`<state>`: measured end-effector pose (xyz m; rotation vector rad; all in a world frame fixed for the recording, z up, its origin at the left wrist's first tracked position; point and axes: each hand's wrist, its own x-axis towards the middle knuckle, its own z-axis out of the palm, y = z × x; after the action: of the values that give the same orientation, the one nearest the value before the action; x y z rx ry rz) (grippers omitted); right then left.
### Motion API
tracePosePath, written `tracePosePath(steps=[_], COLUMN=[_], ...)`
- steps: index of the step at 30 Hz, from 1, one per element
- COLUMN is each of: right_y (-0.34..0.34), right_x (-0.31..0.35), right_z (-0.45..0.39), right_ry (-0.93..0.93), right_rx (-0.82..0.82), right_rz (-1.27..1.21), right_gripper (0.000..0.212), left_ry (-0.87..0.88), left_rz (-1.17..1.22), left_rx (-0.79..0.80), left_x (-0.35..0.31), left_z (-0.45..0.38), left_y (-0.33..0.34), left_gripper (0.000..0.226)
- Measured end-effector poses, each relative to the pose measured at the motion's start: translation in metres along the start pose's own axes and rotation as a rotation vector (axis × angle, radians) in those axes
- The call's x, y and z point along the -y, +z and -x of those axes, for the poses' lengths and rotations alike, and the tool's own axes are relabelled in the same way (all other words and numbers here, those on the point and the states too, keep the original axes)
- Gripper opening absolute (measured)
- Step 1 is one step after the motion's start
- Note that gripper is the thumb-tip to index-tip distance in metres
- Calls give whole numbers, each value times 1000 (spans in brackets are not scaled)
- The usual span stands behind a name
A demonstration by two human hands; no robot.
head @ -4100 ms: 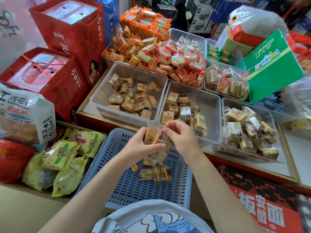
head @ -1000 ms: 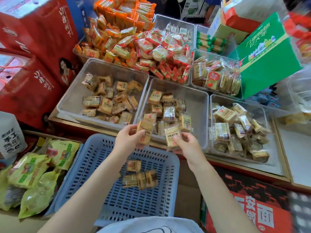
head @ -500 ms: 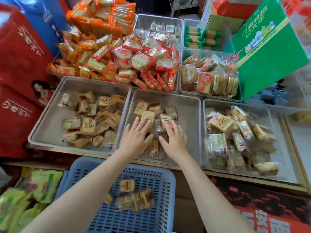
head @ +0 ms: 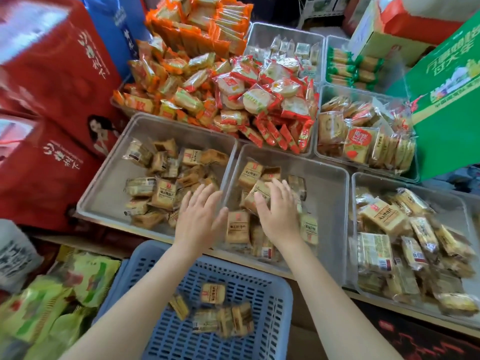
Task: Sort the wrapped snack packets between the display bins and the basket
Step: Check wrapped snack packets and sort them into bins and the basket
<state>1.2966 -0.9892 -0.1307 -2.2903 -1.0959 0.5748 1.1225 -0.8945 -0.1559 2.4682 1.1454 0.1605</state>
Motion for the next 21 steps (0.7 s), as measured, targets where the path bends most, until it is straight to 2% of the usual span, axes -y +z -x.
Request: tracePosePath(steps=[4,8,9,11,13,14,16,18,21], right_y=[38,88,98,115,129,136,153,170,186], right_x=[58,115,125,136,146,151,162,169,171], right_z=[-14,-36,-40,-45,-50,-55,-65,-73,-84], right_ry=[-137,-130,-95,-79,-184,-230,-170,-54,-25], right_rx=[143,261,251,119,-37,-21,220,472,569], right_rz=[-161,22,121,342,440,422,215,70,146], right_gripper=[39,49,50,44,38,38,45,63,80], left_ry=[-261,-362,-382,-429,-474,-489,-493,-470,-459], left_rz=[-38,-88,-86,-64,-26,-3,47,75,110], left_rx=[-115,-154,-168,-194,-202,-195,-170,-173,-188], left_x=[76,138,150,171,183,186,190,193,198], left_z=[31,44,46,46,46,45,44,45,47], left_y=[-24,-42,-46,-52,-58,-59,-59,-57,-54], left_gripper=[78,94,97,104,113,117,125,133,139])
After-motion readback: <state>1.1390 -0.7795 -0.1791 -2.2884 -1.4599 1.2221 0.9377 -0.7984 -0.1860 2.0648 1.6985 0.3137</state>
